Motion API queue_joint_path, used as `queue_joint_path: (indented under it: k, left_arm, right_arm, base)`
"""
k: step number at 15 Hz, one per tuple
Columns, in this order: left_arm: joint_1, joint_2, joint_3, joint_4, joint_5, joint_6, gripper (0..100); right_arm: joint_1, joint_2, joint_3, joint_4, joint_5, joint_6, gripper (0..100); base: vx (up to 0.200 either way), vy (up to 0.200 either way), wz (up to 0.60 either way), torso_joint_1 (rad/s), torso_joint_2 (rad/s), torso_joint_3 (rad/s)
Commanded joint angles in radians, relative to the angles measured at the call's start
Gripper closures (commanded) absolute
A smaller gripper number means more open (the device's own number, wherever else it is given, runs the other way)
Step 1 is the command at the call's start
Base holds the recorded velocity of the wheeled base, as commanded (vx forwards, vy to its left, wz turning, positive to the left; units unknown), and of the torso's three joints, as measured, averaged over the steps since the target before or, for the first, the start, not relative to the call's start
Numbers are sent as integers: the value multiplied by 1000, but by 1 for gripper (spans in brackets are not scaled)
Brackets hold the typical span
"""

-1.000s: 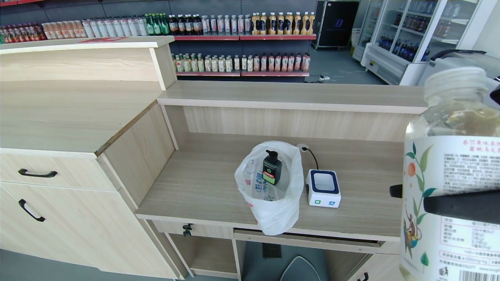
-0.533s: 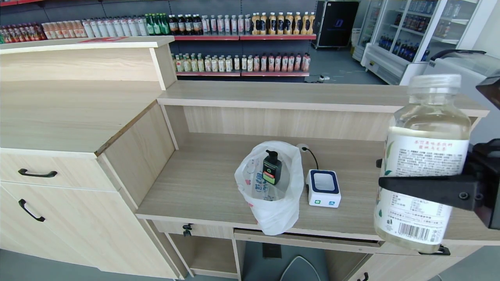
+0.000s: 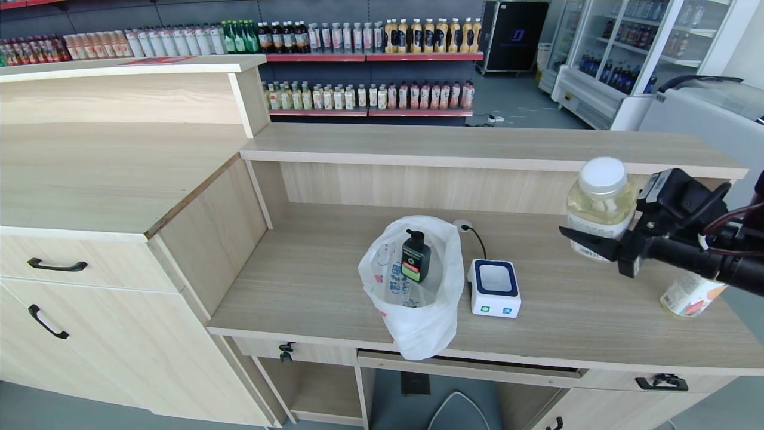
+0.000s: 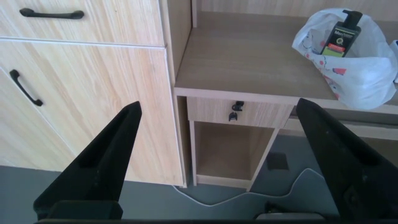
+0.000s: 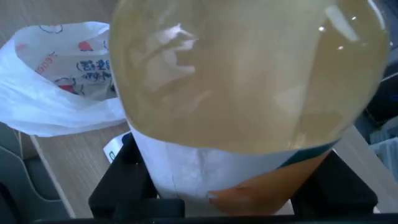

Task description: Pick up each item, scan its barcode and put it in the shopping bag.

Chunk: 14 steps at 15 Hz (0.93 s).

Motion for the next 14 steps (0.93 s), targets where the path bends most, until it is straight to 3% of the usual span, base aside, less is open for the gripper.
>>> queue_joint_path:
  k: [1, 8, 14]
  left_arm:
    - [0, 0, 0, 0, 0, 0, 0]
    - [0, 0, 0, 0, 0, 0, 0]
    - [0, 0, 0, 0, 0, 0, 0]
  right_arm:
    - [-46, 180, 20, -111, 1, -58, 100]
    - [-34, 489, -3, -502, 12, -153, 100]
    - [-12, 656, -126, -618, 118, -153, 100]
  base:
    - [0, 0, 0, 0, 0, 0]
    - [0, 0, 0, 0, 0, 0]
    - [0, 0, 0, 0, 0, 0]
